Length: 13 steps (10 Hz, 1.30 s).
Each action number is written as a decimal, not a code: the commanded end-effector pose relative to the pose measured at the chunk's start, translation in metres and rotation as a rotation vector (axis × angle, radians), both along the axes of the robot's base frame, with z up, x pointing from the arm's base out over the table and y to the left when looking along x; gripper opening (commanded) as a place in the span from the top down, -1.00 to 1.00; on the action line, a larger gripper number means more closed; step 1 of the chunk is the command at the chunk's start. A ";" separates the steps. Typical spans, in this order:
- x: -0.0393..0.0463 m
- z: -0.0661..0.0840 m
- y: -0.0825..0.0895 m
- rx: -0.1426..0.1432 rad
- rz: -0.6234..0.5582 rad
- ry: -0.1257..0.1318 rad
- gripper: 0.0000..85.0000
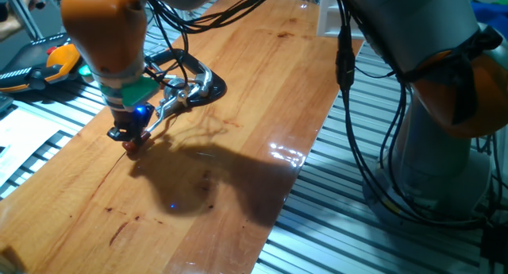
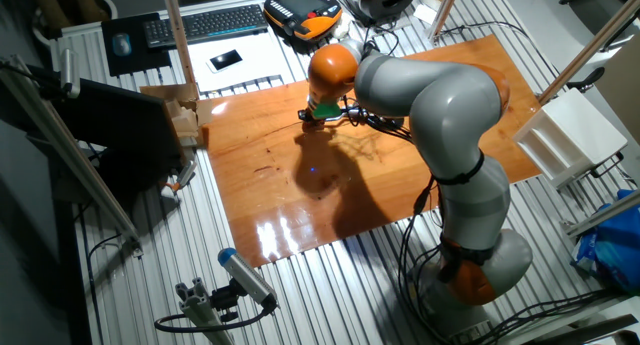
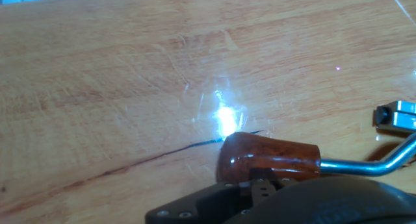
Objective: Push down the lever
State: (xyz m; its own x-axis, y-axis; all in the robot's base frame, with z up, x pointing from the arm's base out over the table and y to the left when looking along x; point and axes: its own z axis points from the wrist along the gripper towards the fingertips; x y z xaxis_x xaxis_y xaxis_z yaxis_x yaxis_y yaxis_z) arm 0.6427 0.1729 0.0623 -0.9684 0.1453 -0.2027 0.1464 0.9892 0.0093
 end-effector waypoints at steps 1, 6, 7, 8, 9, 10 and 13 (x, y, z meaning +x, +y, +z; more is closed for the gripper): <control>-0.0001 -0.002 0.000 -0.001 0.000 -0.001 1.00; -0.0065 0.026 0.000 0.035 -0.001 0.062 1.00; -0.0083 0.031 0.000 0.037 -0.001 0.069 1.00; -0.0100 0.037 0.000 0.039 0.003 0.076 1.00; -0.0114 0.047 -0.001 0.039 0.006 0.086 1.00; -0.0120 0.056 -0.003 0.034 0.015 0.094 1.00; -0.0158 0.084 -0.024 0.032 0.061 0.109 1.00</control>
